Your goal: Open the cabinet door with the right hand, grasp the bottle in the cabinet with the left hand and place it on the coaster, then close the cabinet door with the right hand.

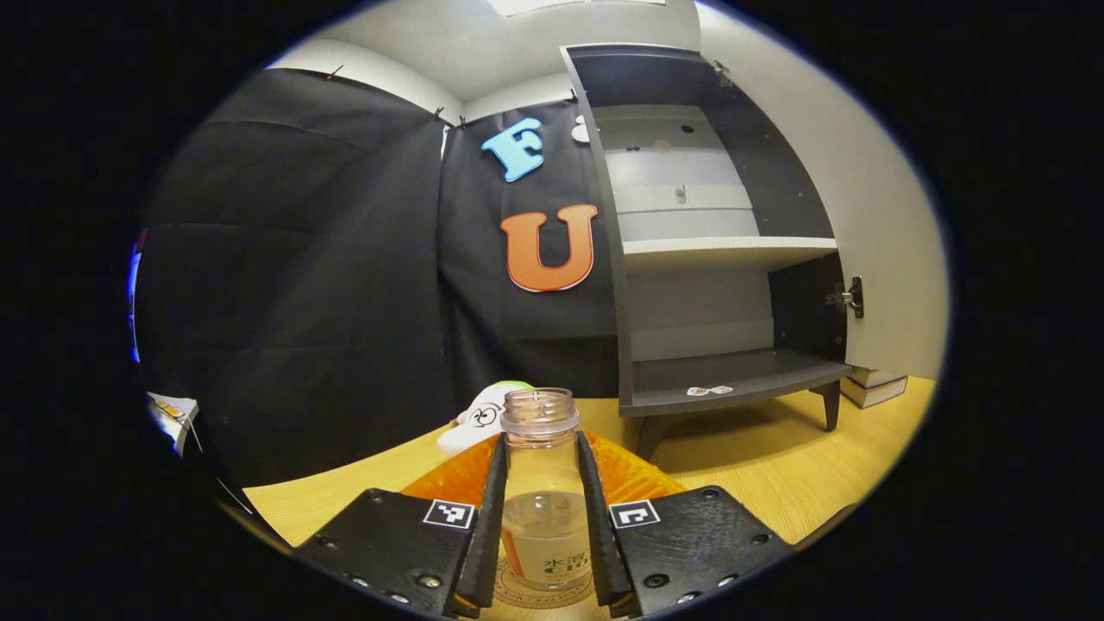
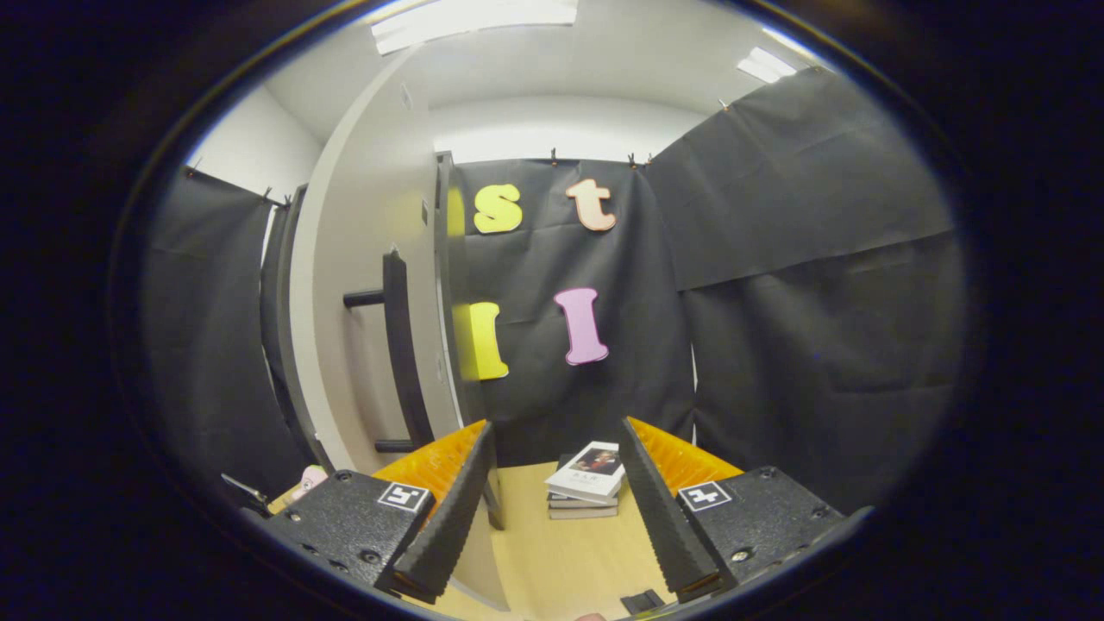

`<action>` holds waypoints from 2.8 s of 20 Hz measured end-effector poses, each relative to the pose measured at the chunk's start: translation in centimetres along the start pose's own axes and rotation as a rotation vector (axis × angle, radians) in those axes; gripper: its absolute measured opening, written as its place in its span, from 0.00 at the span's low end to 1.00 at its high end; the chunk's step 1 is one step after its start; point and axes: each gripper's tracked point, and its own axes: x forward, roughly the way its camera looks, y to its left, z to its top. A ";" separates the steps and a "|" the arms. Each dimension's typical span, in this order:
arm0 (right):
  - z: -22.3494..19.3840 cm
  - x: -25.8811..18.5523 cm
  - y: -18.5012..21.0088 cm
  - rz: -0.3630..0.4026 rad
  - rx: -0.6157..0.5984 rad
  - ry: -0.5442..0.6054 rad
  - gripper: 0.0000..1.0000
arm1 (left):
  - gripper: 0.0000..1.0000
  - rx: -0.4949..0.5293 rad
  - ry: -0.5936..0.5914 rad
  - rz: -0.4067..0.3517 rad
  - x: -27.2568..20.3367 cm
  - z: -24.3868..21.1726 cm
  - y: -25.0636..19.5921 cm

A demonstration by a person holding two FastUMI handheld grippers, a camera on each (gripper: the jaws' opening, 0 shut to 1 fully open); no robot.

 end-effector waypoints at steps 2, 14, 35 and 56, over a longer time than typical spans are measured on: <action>-0.1 0.0 0.3 -0.001 -0.005 0.000 0.90 | 0.42 0.006 -0.019 0.004 -0.2 -0.2 0.3; -0.6 -0.2 1.1 0.007 -0.003 0.008 0.90 | 0.60 0.009 -0.016 -0.036 -1.0 0.3 0.3; -0.7 1.3 0.7 0.030 -0.011 0.010 0.89 | 0.96 -0.059 -0.065 -0.178 -6.4 21.1 -0.9; -1.9 0.4 8.2 0.290 0.013 0.048 0.87 | 1.00 -0.045 -0.120 -0.324 -11.3 23.2 -7.0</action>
